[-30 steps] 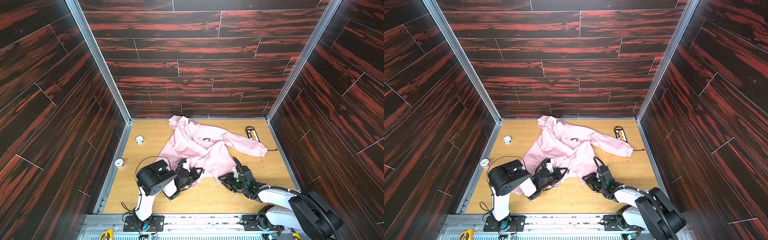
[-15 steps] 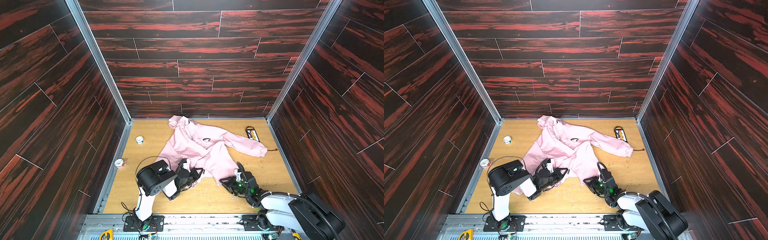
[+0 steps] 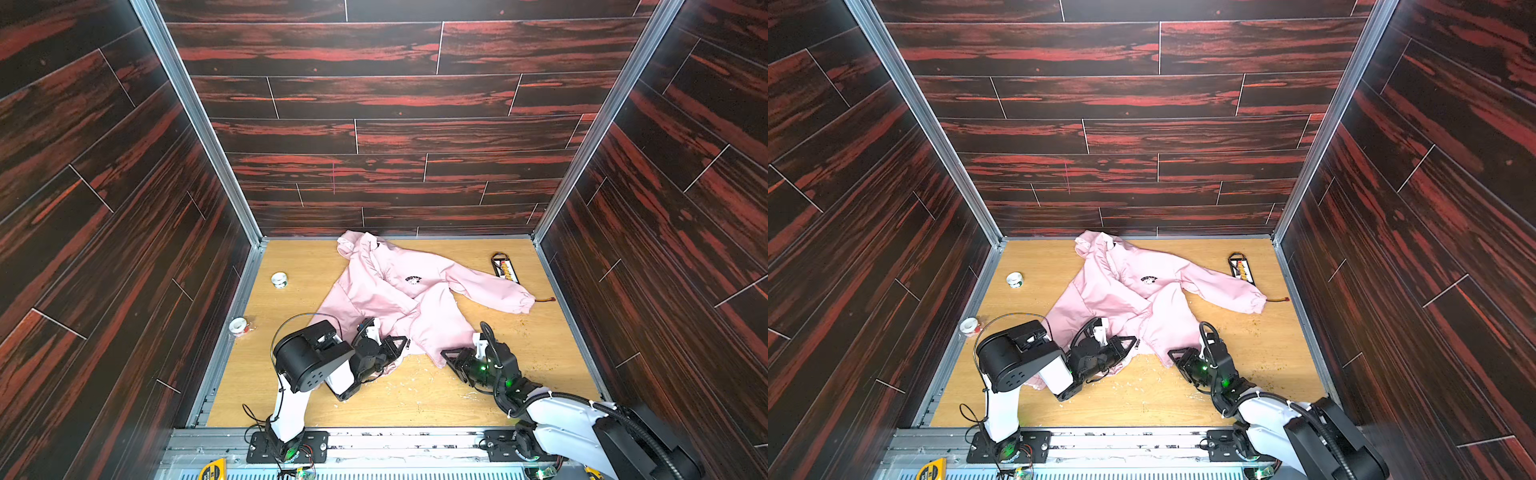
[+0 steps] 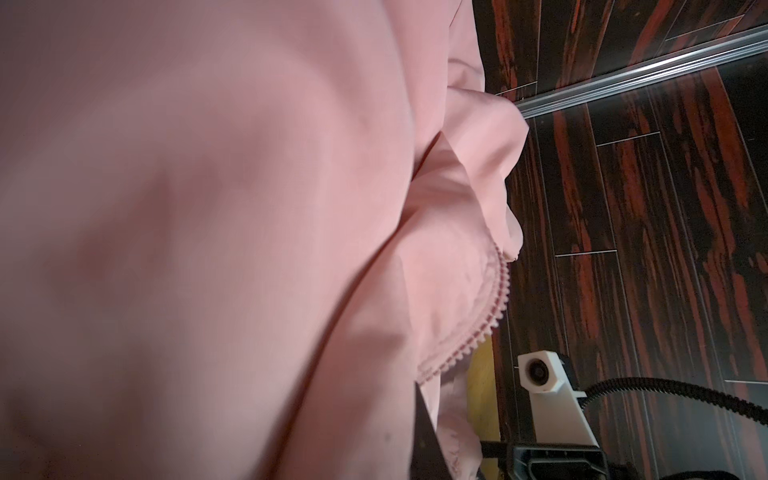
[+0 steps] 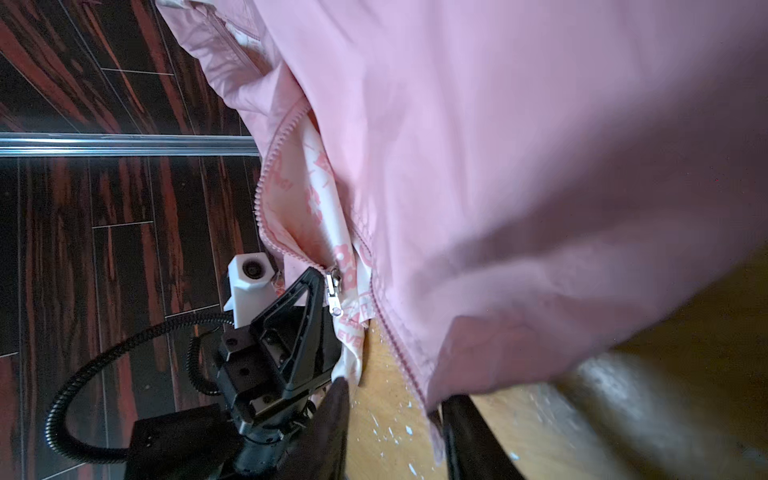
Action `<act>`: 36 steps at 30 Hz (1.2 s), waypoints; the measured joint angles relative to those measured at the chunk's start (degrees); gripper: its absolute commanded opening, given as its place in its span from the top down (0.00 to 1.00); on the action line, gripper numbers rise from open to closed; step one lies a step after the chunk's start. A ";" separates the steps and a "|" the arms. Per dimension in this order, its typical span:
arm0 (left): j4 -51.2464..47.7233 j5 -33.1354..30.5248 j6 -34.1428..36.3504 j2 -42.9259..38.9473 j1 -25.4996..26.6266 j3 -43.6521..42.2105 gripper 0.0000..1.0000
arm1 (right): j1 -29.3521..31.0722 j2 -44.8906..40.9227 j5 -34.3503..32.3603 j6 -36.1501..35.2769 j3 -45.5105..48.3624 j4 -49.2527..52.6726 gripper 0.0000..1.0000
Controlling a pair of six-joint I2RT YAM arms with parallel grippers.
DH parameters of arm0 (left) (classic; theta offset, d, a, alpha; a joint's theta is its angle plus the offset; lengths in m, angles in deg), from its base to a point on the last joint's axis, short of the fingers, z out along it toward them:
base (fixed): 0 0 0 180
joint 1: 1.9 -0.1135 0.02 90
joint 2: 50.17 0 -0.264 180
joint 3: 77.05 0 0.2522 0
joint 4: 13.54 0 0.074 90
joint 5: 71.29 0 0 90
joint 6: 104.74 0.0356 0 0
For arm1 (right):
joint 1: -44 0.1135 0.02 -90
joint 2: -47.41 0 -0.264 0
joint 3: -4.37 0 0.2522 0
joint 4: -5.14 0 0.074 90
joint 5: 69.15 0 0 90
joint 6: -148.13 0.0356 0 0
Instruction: Zip up the jacket
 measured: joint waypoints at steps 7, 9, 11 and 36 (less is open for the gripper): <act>0.00 0.00 0.02 0.00 0.15 0.00 1.00 | 0.00 3.37 0.31 0.22 0.02 -0.44 0.68; 0.00 0.00 0.02 0.00 0.22 0.00 1.00 | 0.00 5.49 0.72 0.46 0.33 -1.70 0.69; 0.00 -0.02 0.02 0.00 0.26 0.00 1.00 | 0.04 7.91 1.36 0.70 0.79 -3.48 0.71; 0.15 -0.61 0.02 -0.02 0.33 -0.72 1.00 | 1.57 12.41 2.19 -6.34 -1.73 -6.43 0.51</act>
